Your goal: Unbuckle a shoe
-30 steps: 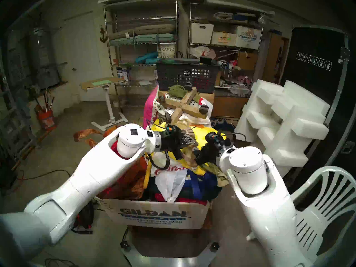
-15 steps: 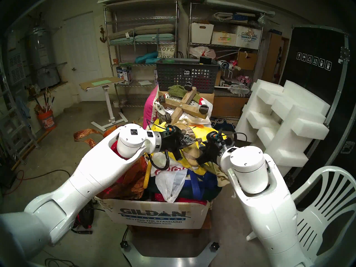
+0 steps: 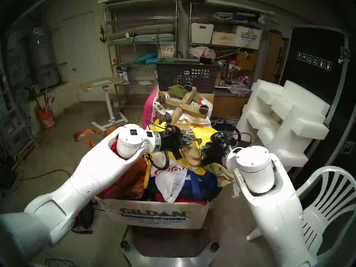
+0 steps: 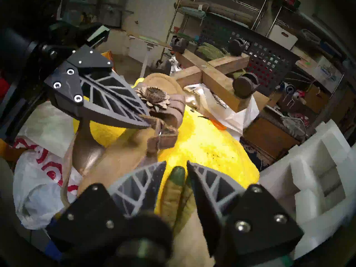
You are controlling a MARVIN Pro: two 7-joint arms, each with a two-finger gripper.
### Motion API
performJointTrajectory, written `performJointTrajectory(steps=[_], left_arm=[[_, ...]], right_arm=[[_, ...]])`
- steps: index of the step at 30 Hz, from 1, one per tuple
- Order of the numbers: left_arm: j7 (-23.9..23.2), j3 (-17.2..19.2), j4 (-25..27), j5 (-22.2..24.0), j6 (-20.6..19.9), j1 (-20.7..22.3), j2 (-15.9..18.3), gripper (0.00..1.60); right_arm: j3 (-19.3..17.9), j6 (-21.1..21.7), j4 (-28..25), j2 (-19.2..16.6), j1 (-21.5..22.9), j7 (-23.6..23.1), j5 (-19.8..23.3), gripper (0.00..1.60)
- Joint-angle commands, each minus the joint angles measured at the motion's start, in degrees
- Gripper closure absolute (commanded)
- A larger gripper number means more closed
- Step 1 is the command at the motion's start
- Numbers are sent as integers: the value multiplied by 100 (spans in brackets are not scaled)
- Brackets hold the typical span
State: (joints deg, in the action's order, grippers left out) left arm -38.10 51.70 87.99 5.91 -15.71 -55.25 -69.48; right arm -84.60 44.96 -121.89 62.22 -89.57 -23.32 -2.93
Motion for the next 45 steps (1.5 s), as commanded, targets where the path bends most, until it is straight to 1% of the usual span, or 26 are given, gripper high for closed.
performJointTrajectory(steps=[1, 5, 9, 12, 14, 15, 17, 21, 29, 31, 35, 37, 39, 40, 45], left_arm=[[-48, 53, 126, 11, 28, 97, 35, 160], [-52, 28, 204, 26, 7, 30, 54, 160], [-46, 16, 239, 32, -5, -24, 68, 160], [-54, 15, 254, 36, -18, -35, 77, 160], [-55, 16, 263, 36, -24, -40, 82, 160], [-57, 16, 267, 36, -26, -41, 84, 160], [-61, 16, 283, 38, -37, -48, 93, 160], [-66, 7, 319, 37, -61, -90, 130, 160], [-112, -42, 336, 19, -70, -153, 193, 160], [-59, -169, 384, -222, 16, -109, 271, 160], [42, -214, 386, -333, 126, -116, 295, 160], [97, -262, 373, -448, 212, -85, 321, 160], [200, -268, 349, -539, 333, -76, 317, 160], [296, -239, 349, -599, 422, -57, 316, 160], [366, -162, 366, -621, 518, -13, 351, 160]], right_arm=[[-22, -127, -2, -47, 167, 9, -43, 67], [99, -203, 122, 52, 347, 102, -120, 59], [221, -239, 197, 93, 478, 156, -205, 61], [285, -286, 232, 117, 509, 231, -289, 56], [309, -313, 243, 141, 512, 293, -342, 58], [311, -318, 249, 147, 515, 300, -348, 57], [275, -390, 264, 200, 489, 341, -335, 55], [225, -403, 230, 214, 466, 332, -309, 53], [180, -346, 181, 234, 498, 298, -302, 55], [167, -184, 230, 215, 562, 189, -232, 54], [92, -180, 243, 138, 525, 124, -181, 58], [25, -157, 217, 109, 492, 57, -129, 58], [-45, -149, 190, 90, 459, -39, -54, 60], [-87, -120, 137, 67, 414, -98, -18, 68], [-208, -92, 82, -13, 292, -248, 69, 70]])
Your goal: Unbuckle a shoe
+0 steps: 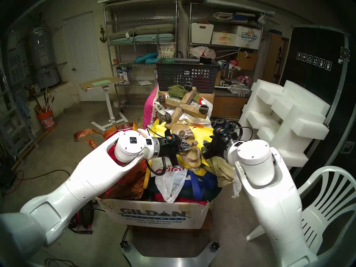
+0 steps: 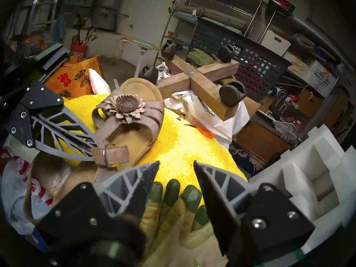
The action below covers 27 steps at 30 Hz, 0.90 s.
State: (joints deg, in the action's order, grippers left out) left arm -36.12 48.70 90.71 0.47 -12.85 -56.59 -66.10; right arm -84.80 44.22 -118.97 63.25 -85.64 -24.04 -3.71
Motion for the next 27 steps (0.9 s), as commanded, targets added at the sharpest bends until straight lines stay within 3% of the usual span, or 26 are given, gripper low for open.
performJointTrajectory(steps=[1, 8, 17, 24, 27], left_arm=[[168, 147, 96, -76, 243, 125, 21, 160], [110, 168, 157, -32, 319, 75, 44, 160], [111, 147, 130, 12, 292, 74, 9, 160], [101, 133, 68, 52, 265, 127, -46, 160], [79, 125, 49, 65, 276, 148, -54, 160]], right_arm=[[-230, -3, -200, -112, -113, -230, 200, 72], [-227, -166, -284, -158, -122, -488, 330, 80], [-343, -277, -451, -172, -229, -678, 474, 56], [-404, -273, -556, -185, -308, -742, 497, 78], [-355, -281, -421, -151, -238, -672, 427, 80]])
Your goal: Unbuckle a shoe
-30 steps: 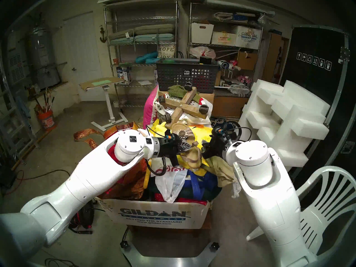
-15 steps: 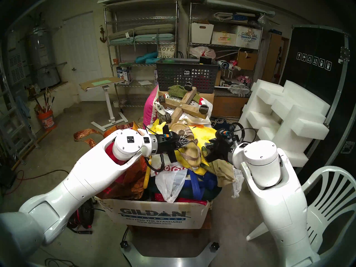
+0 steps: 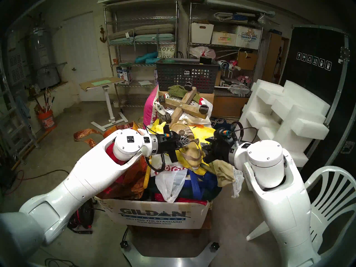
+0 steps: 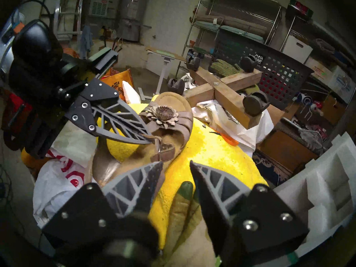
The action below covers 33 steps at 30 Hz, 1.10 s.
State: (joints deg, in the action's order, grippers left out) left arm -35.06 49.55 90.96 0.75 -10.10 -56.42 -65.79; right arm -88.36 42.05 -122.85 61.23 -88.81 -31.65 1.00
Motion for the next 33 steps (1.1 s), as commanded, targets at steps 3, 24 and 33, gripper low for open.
performJointTrajectory(steps=[3, 24, 33], left_arm=[[-109, -5, 43, 46, 22, 149, -58, 160], [-563, -54, 13, -20, 36, 339, 19, 160], [-478, 27, 129, -99, -33, 323, 49, 30]], right_arm=[[134, -259, 151, 10, 208, 151, -183, 80], [399, -992, 401, -166, 319, 318, -693, 53], [408, -884, 362, -125, 304, 354, -708, 53]])
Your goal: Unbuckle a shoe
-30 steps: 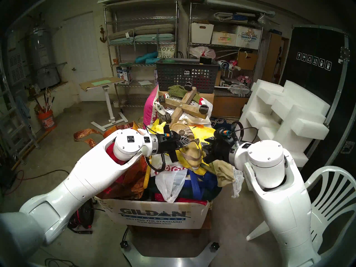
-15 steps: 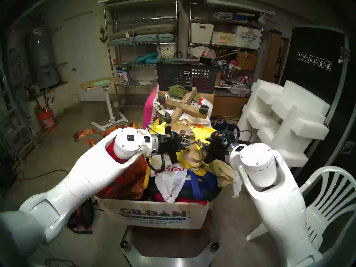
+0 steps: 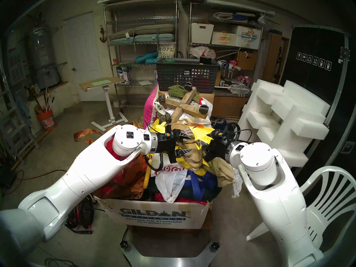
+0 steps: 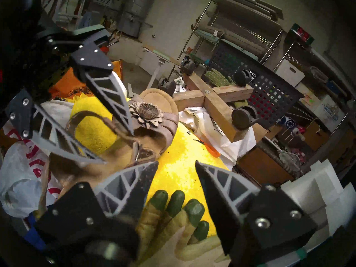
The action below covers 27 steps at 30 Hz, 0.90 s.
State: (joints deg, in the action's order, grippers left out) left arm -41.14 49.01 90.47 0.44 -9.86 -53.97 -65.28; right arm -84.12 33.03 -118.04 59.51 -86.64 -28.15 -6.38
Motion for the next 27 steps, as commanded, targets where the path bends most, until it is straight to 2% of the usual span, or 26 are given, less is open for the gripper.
performJointTrajectory(steps=[1, 5, 6, 13, 18, 21, 23, 24, 27], left_arm=[[175, 93, 217, -103, -53, 61, 16, 32], [211, 166, 414, -90, -139, 4, 61, 45], [193, 198, 503, -41, -166, -28, 63, 66], [181, 223, 741, 56, -263, -151, 75, 87], [173, 204, 873, 91, -314, -214, 96, 87], [168, 134, 746, -3, -362, -125, 59, 81], [173, 115, 600, -19, -349, -59, -1, 59], [178, 85, 526, -69, -350, 0, -23, 41], [213, 98, 402, -90, -313, 103, -93, 43]], right_arm=[[-19, 34, -121, 51, 82, 16, 28, 54], [-47, 90, -130, 73, 56, 59, 21, 55], [-74, 148, -123, 89, 43, 105, 4, 56], [-167, 205, -59, 36, 53, 159, -39, 58], [-213, 228, -64, 31, 39, 148, -43, 57], [-232, 230, -80, 35, 24, 130, -35, 57], [-243, 229, -100, 37, 16, 117, -29, 57], [-247, 226, -105, 38, 13, 115, -27, 57], [-276, 237, -133, 32, -1, 104, -19, 56]])
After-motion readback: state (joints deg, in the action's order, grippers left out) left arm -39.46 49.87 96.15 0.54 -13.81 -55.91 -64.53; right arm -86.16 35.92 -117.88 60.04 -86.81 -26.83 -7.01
